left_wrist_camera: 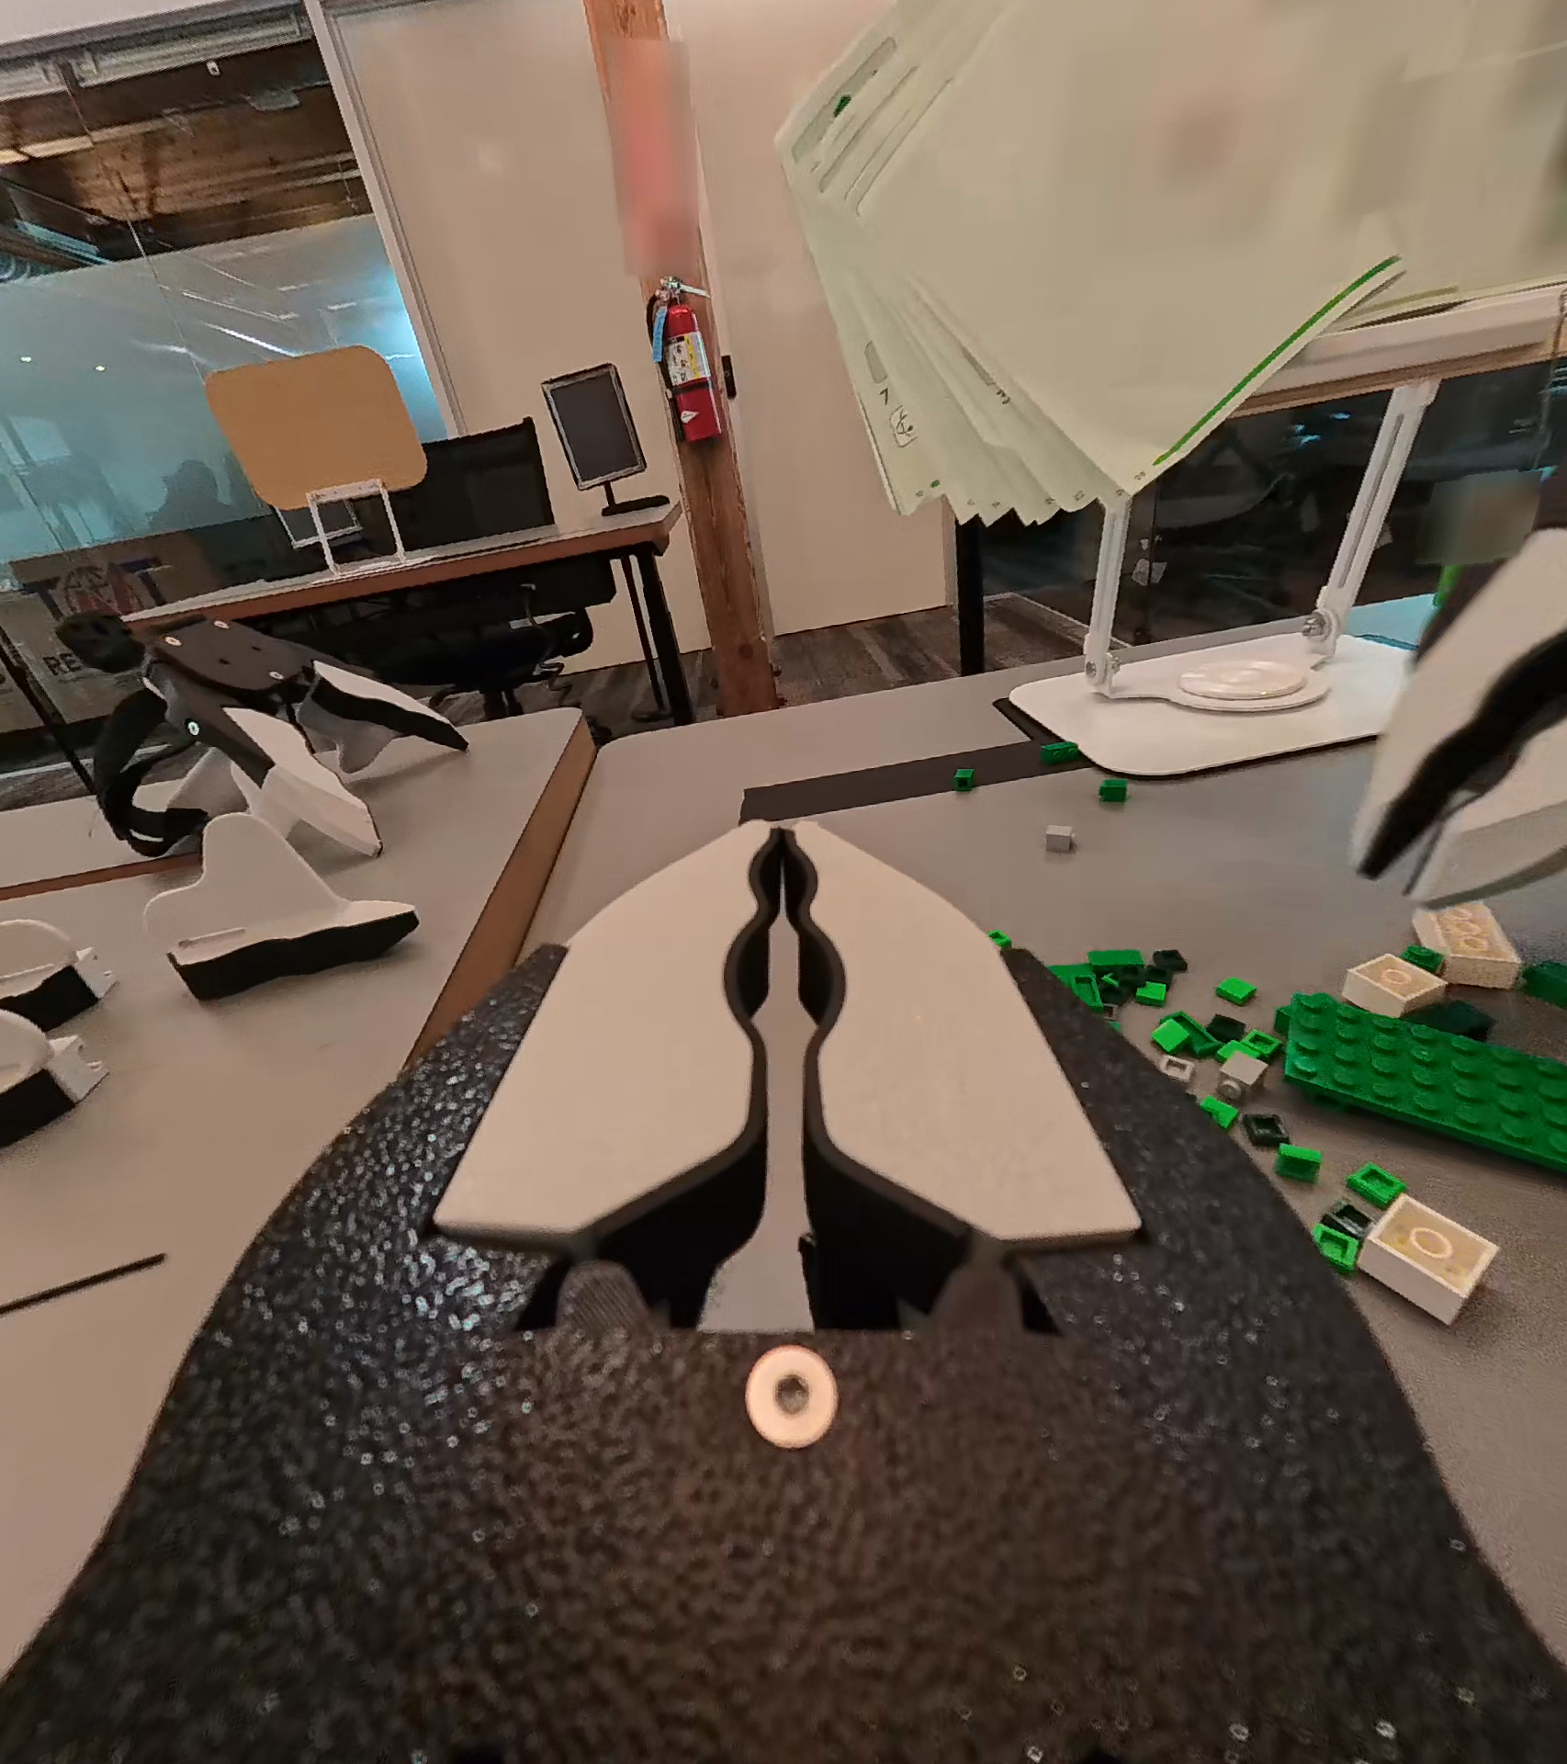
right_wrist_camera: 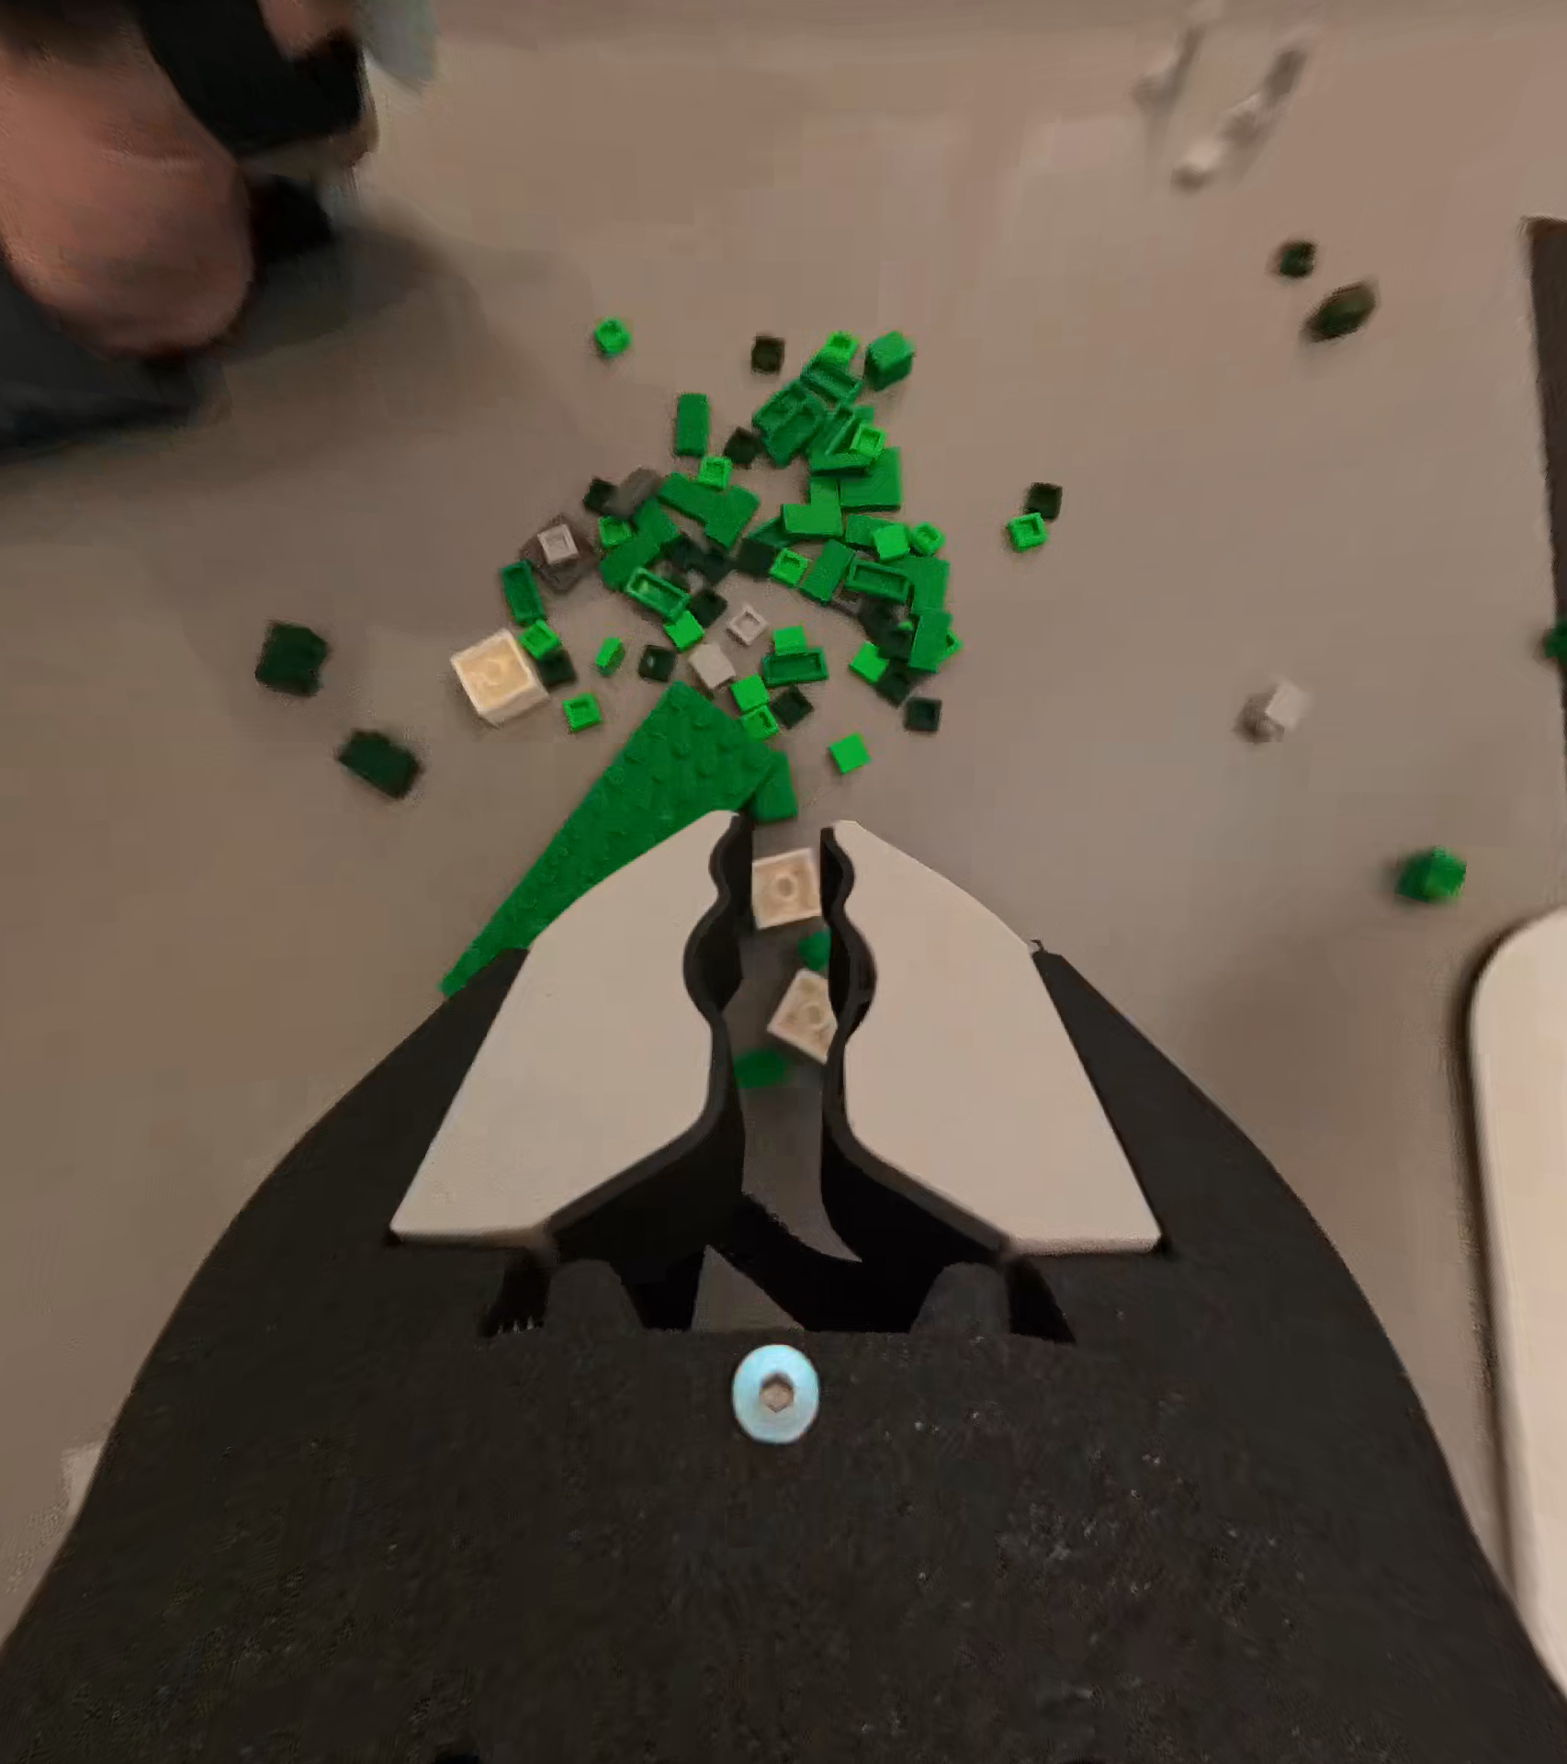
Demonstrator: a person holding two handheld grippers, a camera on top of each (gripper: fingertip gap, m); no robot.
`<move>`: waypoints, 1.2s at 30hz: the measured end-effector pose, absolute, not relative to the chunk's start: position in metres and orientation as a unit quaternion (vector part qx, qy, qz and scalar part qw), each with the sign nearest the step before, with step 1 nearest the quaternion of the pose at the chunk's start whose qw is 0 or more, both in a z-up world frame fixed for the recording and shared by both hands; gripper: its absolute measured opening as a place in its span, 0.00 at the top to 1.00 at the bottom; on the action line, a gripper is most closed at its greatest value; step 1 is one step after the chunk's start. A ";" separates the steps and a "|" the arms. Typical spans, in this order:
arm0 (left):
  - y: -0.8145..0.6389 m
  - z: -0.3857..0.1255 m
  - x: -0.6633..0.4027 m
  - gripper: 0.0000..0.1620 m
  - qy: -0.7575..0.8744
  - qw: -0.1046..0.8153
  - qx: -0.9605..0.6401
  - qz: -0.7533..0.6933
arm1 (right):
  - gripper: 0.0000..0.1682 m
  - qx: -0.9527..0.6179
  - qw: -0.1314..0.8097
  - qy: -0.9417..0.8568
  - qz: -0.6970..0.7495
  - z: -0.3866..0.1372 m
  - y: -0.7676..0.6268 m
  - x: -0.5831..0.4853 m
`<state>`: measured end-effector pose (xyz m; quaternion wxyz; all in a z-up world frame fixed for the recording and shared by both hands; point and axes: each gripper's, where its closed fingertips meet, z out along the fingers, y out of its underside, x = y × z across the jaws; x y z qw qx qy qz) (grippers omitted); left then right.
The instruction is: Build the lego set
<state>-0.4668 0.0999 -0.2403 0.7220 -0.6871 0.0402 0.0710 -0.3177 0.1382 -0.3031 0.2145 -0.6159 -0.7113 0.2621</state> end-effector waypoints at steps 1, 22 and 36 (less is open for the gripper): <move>0.100 -0.240 -0.467 1.00 0.041 0.722 -0.687 0.071 | 0.91 -0.591 0.197 -0.744 0.239 -0.307 0.142 -0.323; 0.100 -0.239 -0.468 1.00 0.037 0.725 -0.685 0.056 | 0.96 -0.408 0.054 -0.902 0.133 -0.346 0.151 -0.346; 0.075 -0.251 -0.268 0.68 0.373 0.613 -0.675 -0.168 | 0.96 -0.463 0.236 -0.845 0.124 -0.268 0.136 -0.221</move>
